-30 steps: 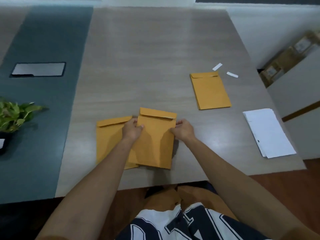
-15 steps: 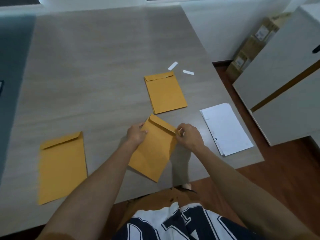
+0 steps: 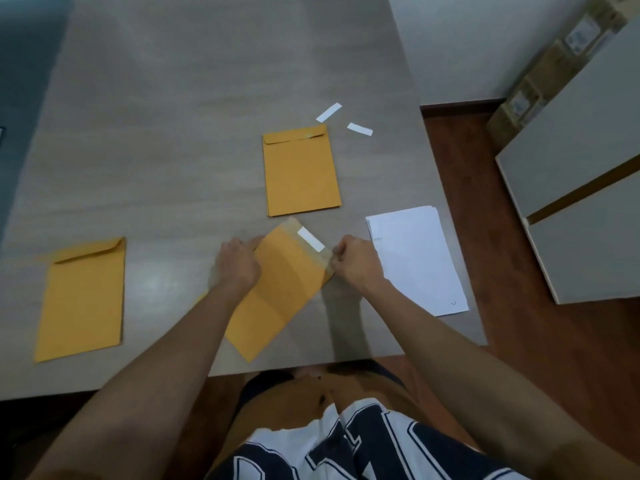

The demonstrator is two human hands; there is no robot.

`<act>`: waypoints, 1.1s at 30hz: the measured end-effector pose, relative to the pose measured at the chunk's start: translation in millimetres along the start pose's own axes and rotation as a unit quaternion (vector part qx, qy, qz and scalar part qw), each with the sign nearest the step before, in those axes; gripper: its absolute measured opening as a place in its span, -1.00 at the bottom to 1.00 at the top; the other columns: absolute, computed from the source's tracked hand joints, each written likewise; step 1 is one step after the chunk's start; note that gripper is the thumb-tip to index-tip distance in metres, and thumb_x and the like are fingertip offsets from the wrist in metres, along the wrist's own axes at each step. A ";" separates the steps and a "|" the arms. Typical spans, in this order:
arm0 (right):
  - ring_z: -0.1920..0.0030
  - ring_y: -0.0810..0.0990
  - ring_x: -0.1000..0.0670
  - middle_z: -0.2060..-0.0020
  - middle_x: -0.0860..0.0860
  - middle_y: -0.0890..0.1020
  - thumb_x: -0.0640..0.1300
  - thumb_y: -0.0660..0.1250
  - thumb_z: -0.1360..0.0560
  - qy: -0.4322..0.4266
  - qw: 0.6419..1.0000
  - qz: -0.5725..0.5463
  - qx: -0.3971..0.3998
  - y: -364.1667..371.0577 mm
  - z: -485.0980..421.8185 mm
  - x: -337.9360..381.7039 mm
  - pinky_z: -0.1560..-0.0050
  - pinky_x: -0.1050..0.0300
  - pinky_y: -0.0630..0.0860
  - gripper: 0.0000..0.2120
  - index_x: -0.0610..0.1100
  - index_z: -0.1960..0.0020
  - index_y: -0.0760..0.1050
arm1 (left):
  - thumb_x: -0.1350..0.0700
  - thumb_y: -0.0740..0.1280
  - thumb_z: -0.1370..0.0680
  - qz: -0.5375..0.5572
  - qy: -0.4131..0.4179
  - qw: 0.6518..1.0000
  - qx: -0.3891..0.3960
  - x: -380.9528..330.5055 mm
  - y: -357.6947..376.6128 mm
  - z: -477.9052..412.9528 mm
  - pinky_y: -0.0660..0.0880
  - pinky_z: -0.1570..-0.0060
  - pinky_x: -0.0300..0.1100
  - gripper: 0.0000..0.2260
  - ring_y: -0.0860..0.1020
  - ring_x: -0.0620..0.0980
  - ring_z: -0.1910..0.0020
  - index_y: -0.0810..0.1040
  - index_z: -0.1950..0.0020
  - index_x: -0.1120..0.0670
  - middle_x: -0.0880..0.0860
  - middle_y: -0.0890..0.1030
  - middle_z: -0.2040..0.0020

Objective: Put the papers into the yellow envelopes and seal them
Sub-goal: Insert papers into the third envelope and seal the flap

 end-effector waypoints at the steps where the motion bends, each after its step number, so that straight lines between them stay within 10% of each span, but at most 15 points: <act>1: 0.09 0.58 -0.07 0.10 -0.06 0.62 -0.20 0.33 -0.44 -0.014 1.000 0.011 -0.004 1.0 0.0 -0.4 0.09 0.04 0.56 -0.89 -0.18 0.04 0.53 | 0.13 0.27 -0.60 -0.012 0.004 1.000 -0.005 -1.4 0.3 0.9 0.41 -0.18 0.03 -0.57 0.38 0.18 -0.21 0.36 -0.45 -0.14 0.16 0.43 -0.21; 12: 0.15 0.59 -0.04 0.12 -0.05 0.58 -0.18 0.34 -0.45 -0.047 0.998 0.032 -0.016 1.2 9.4 8.8 0.08 -0.02 0.59 -0.95 -0.13 0.12 0.58 | 0.16 0.35 -0.49 0.089 0.081 0.990 -0.070 -29.4 -7.6 11.1 0.37 -0.20 -0.05 -0.54 0.38 0.13 -0.24 0.43 -0.39 0.08 0.13 0.42 -0.21; 20: 0.14 0.56 0.03 0.15 0.03 0.60 -0.10 0.36 -0.45 0.002 0.997 -0.005 -0.074 -15.0 31.8 12.9 0.15 0.11 0.52 -0.91 -0.07 0.06 0.58 | 0.20 0.32 -0.48 0.160 0.163 0.962 -0.151 -68.5 0.1 21.1 0.41 0.04 -0.03 -0.91 0.45 0.15 -0.02 0.55 0.03 0.14 0.12 0.51 0.03; 33: -0.25 0.44 -0.16 -0.21 -0.15 0.51 0.07 0.40 -0.44 0.163 0.974 0.040 -0.154 -93.4 20.4 -84.9 -0.14 -0.01 0.47 -0.51 -0.17 -0.26 0.47 | 0.18 0.33 -0.48 0.260 0.128 0.956 -0.038 -165.9 18.1 33.9 0.45 -0.03 -0.16 -0.79 0.53 0.03 -0.02 0.61 -0.10 0.15 0.09 0.53 -0.06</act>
Point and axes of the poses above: each hand's wrist, its own z-axis away from the middle knuckle, its own y-axis out of the palm, x = y × z, the point moved 1 cm from there along -z, towards the middle knuckle
